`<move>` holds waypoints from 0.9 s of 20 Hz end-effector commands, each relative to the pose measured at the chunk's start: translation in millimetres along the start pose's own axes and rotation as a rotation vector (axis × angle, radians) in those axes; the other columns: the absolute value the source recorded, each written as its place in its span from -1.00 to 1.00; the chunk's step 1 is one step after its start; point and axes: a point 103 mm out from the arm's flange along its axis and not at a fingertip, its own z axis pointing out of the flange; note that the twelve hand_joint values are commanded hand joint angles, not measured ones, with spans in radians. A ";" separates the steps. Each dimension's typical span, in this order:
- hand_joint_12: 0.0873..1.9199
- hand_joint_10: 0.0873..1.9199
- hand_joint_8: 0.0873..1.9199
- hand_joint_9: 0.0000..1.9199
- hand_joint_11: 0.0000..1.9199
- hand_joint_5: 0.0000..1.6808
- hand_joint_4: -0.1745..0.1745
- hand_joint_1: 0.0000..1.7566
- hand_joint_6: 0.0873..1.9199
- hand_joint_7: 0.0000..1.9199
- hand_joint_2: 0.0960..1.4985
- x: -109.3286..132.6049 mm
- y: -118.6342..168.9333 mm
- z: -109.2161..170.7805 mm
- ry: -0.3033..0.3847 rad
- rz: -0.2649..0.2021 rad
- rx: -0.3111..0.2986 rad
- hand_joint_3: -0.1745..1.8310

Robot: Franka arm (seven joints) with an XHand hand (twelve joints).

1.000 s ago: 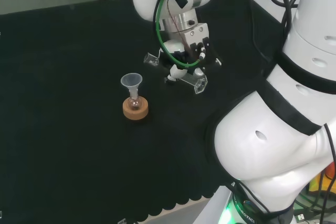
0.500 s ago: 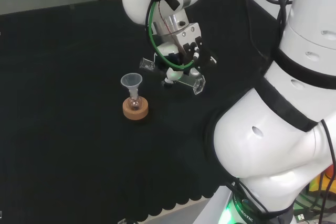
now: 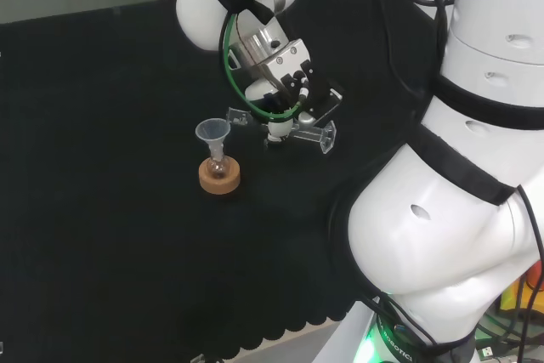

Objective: Pour the water from the graduated cylinder into the round-bottom flask.

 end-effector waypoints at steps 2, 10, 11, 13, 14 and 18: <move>-0.29 -1.00 -0.80 0.51 0.34 0.21 -0.55 0.29 -0.05 0.37 0.44 -1.7 -3.4 -6.5 -0.051 0.019 0.008 -0.84; -0.29 -1.00 -0.80 0.51 0.34 0.22 -0.55 0.29 -0.05 0.37 0.44 2.2 -4.5 -15.9 -0.099 0.038 0.019 -0.84; -0.29 -1.00 -0.80 0.51 0.34 0.22 -0.55 0.29 -0.05 0.37 0.44 2.9 -4.3 -16.9 -0.110 0.042 0.022 -0.84; -0.29 -1.00 -0.81 0.51 0.34 0.22 -0.55 0.29 -0.05 0.38 0.44 3.8 -3.8 -18.6 -0.118 0.046 0.029 -0.84; -0.29 -1.00 -0.81 0.51 0.34 0.22 -0.55 0.29 -0.05 0.38 0.44 4.2 -3.6 -19.4 -0.123 0.049 0.033 -0.84; -0.30 -1.00 -0.81 0.51 0.35 0.22 -0.55 0.29 -0.05 0.38 0.44 4.7 -4.2 -22.1 -0.135 0.058 0.040 -0.84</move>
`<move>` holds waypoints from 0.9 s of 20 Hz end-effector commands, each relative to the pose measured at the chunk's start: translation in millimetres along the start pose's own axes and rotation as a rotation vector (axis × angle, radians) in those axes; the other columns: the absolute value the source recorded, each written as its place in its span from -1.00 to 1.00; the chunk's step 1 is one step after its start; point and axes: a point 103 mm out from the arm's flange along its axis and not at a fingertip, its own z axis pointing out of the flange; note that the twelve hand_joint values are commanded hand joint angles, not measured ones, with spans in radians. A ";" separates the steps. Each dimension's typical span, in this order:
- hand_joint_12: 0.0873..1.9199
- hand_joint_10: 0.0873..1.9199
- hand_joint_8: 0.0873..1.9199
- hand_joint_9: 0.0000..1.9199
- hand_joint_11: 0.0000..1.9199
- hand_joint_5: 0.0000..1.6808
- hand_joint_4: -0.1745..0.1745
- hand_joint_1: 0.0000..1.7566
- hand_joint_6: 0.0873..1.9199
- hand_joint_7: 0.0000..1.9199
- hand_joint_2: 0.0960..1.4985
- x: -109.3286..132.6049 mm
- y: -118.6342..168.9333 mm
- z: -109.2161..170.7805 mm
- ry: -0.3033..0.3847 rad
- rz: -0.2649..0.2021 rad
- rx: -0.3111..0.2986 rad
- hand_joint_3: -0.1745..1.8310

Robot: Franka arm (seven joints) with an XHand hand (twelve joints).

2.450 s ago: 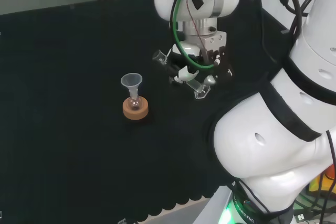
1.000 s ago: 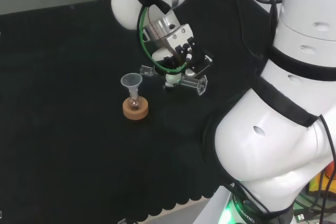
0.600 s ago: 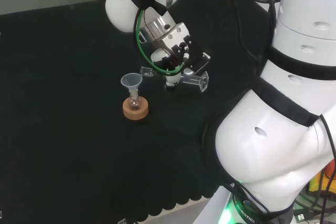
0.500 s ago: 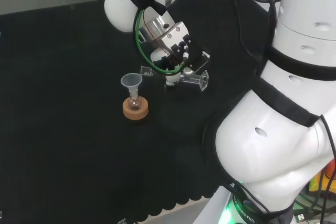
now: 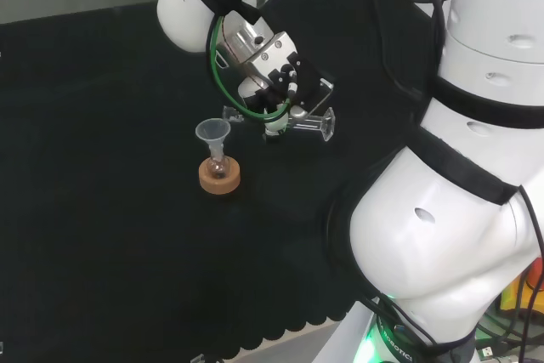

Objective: Pour the water from the graduated cylinder into the round-bottom flask.

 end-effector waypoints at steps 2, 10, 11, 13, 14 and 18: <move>-0.30 -1.00 -0.81 0.51 0.35 0.22 -0.55 0.29 -0.05 0.38 0.44 1.3 -1.2 -5.3 -0.036 0.016 0.015 -0.84; -0.30 -1.00 -0.81 0.51 0.35 0.22 -0.56 0.29 -0.05 0.38 0.44 2.1 -2.4 -10.5 -0.081 0.025 0.040 -0.84; -0.30 -1.00 -0.81 0.51 0.35 0.22 -0.56 0.29 -0.05 0.38 0.44 2.2 -2.2 -11.0 -0.082 0.027 0.042 -0.84; -0.30 -1.00 -0.81 0.51 0.34 0.22 -0.56 0.29 -0.05 0.38 0.44 2.4 -2.0 -11.6 -0.081 0.030 0.050 -0.84; -0.30 -1.00 -0.81 0.51 0.34 0.22 -0.56 0.29 -0.05 0.38 0.44 2.2 -2.0 -11.6 -0.086 0.033 0.051 -0.84; -0.30 -1.00 -0.82 0.51 0.34 0.22 -0.56 0.29 -0.05 0.37 0.44 1.3 -3.3 -13.0 -0.115 0.046 0.055 -0.84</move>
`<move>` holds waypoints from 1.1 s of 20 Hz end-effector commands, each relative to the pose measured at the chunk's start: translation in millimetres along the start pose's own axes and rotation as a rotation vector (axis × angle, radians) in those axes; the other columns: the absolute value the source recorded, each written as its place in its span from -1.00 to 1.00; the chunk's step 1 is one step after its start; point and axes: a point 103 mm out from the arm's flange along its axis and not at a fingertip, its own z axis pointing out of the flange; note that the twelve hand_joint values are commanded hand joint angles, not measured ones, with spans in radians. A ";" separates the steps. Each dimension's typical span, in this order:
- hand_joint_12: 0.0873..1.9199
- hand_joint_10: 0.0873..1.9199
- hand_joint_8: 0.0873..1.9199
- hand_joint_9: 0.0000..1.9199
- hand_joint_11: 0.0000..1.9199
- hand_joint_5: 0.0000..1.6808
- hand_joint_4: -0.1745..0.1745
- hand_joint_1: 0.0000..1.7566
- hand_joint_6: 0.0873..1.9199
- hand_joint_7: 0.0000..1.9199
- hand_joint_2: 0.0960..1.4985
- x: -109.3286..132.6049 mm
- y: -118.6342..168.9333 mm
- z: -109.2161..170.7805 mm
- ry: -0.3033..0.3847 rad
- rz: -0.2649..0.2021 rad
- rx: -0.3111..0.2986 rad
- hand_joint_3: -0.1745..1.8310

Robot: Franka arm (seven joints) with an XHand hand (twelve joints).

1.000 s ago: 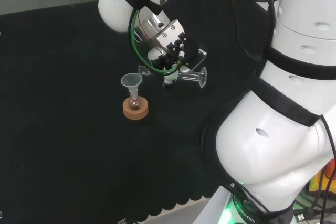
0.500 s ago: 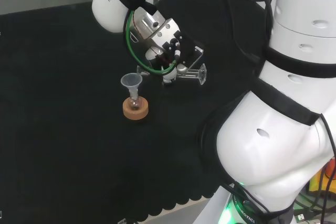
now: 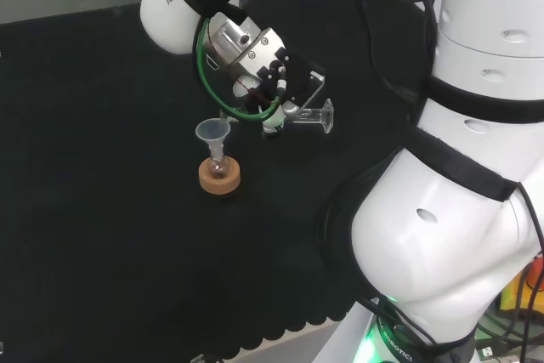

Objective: Pour the water from the graduated cylinder into the round-bottom flask.

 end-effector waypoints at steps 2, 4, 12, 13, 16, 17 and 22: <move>-0.30 -1.00 -0.82 0.51 0.34 0.22 -0.56 0.29 -0.05 0.37 0.44 -0.9 -2.6 -2.1 -0.046 0.017 0.004 -0.84; -0.30 -1.00 -0.82 0.51 0.35 0.21 -0.56 0.29 -0.05 0.37 0.44 -1.5 -3.8 -2.4 -0.047 0.018 0.002 -0.84; -0.30 -1.00 -0.82 0.51 0.35 0.21 -0.55 0.29 -0.04 0.37 0.45 -1.3 -6.3 -5.9 -0.072 0.025 0.006 -0.84; -0.30 -1.00 -0.82 0.51 0.35 0.21 -0.55 0.29 -0.04 0.37 0.45 -0.9 -6.0 -6.1 -0.073 0.025 0.008 -0.84; -0.30 -1.00 -0.82 0.51 0.35 0.21 -0.54 0.29 -0.04 0.37 0.45 1.2 -5.2 -7.2 -0.083 0.024 0.011 -0.84; -0.30 -1.00 -0.82 0.51 0.35 0.21 -0.54 0.29 -0.04 0.38 0.45 1.8 -5.0 -7.7 -0.082 0.023 0.011 -0.84; -0.30 -1.00 -0.83 0.51 0.35 0.21 -0.54 0.29 -0.04 0.38 0.45 3.2 -4.7 -9.6 -0.099 0.028 0.015 -0.84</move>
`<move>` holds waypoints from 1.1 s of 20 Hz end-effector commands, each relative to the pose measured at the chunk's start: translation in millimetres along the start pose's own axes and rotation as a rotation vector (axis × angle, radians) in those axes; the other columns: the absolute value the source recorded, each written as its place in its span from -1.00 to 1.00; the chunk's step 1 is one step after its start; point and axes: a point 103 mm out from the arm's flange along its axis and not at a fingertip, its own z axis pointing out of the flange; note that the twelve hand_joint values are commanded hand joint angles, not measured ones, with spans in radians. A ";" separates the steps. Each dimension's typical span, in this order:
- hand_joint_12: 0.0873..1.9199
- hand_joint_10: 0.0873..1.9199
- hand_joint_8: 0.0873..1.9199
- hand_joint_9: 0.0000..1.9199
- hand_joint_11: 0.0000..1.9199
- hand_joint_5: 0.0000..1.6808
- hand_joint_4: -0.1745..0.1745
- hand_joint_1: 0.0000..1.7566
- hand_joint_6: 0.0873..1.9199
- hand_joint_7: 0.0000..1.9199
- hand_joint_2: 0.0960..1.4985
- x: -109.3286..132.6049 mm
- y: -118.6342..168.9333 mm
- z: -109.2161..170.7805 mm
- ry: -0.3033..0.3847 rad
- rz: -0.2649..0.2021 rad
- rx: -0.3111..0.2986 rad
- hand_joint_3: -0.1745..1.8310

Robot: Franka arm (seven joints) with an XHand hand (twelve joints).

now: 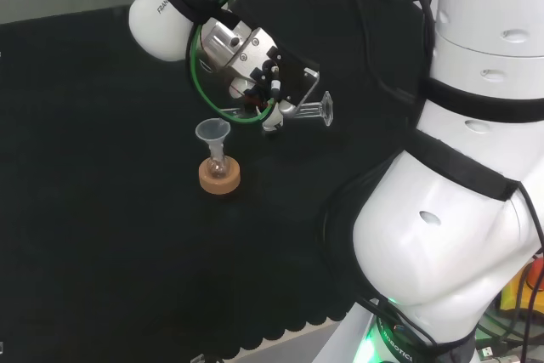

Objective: Pour the water from the graduated cylinder into the round-bottom flask.

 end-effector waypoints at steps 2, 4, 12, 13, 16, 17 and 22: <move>-0.31 -1.00 -0.83 0.51 0.35 0.21 -0.53 0.29 -0.03 0.38 0.45 -0.3 -0.4 -2.4 -0.015 0.008 0.002 -0.84; -0.31 -1.00 -0.83 0.51 0.35 0.21 -0.53 0.29 -0.03 0.38 0.45 -1.2 -1.0 -3.2 -0.019 0.013 -0.003 -0.84; -0.31 -1.00 -0.84 0.51 0.35 0.21 -0.53 0.28 -0.03 0.38 0.45 -0.5 -1.6 -5.4 -0.042 0.019 -0.005 -0.84; -0.31 -1.00 -0.84 0.51 0.35 0.21 -0.53 0.28 -0.03 0.38 0.45 -0.7 -1.3 -5.5 -0.042 0.018 -0.005 -0.84; -0.31 -1.00 -0.84 0.51 0.35 0.20 -0.53 0.28 -0.03 0.38 0.45 0.1 -0.5 -7.2 -0.055 0.024 -0.003 -0.84; -0.31 -1.00 -0.84 0.51 0.35 0.20 -0.53 0.28 -0.03 0.38 0.45 0.8 -0.4 -8.3 -0.059 0.026 -0.003 -0.84; -0.31 -1.00 -0.84 0.51 0.35 0.20 -0.53 0.28 -0.03 0.38 0.45 2.4 -0.3 -11.8 -0.071 0.036 -0.007 -0.84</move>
